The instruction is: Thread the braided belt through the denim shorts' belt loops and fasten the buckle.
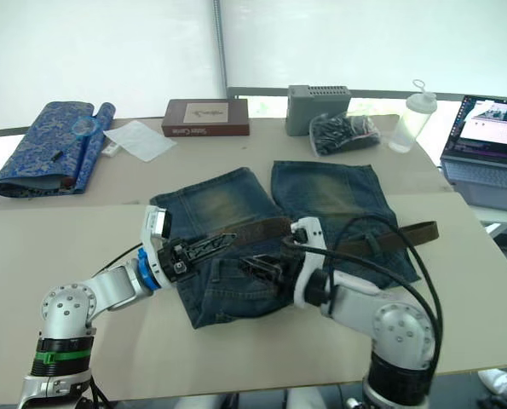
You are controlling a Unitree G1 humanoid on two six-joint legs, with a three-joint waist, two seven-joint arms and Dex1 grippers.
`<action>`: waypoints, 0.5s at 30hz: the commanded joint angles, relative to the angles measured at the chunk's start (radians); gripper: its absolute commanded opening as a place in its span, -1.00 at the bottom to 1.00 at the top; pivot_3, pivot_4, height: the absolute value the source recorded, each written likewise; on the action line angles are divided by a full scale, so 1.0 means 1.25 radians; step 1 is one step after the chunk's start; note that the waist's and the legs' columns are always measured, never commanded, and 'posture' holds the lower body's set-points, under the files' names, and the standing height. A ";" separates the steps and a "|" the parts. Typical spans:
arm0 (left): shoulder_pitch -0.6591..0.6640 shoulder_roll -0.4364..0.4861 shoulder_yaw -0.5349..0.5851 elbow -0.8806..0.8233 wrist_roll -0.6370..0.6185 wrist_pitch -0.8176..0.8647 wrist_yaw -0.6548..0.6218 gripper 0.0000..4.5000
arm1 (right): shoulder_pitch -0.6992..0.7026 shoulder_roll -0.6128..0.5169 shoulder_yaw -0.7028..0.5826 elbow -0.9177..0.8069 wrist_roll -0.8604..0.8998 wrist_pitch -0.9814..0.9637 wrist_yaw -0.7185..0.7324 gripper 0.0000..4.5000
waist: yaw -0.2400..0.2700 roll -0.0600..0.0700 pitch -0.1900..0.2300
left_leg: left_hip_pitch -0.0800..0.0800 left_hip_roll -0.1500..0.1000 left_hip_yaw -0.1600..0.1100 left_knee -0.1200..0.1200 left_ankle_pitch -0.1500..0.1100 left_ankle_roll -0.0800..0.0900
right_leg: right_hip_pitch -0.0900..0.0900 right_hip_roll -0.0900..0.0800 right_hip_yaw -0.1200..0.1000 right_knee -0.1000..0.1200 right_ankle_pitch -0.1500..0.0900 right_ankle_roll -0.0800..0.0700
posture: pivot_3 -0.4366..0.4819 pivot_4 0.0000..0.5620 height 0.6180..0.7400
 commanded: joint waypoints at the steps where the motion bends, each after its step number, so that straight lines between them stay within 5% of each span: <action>1: 0.014 0.008 0.012 -0.033 -0.031 0.005 0.005 -1.00 | -0.002 0.005 -0.025 -0.017 0.084 -0.053 -0.027 0.12 | -0.001 0.000 0.000 | 0.000 0.000 0.000 0.000 0.000 0.000 | 0.000 0.000 0.000 0.000 0.000 0.000 | -0.05 -0.47 1.00; 15: 0.032 0.027 0.019 -0.032 -0.057 0.009 0.022 -1.00 | 0.013 -0.108 0.019 0.006 0.275 -0.198 -0.100 0.12 | -0.009 0.001 0.000 | 0.003 0.002 0.000 0.000 0.001 -0.001 | 0.004 0.004 0.000 0.000 0.000 0.000 | -0.05 -0.47 1.00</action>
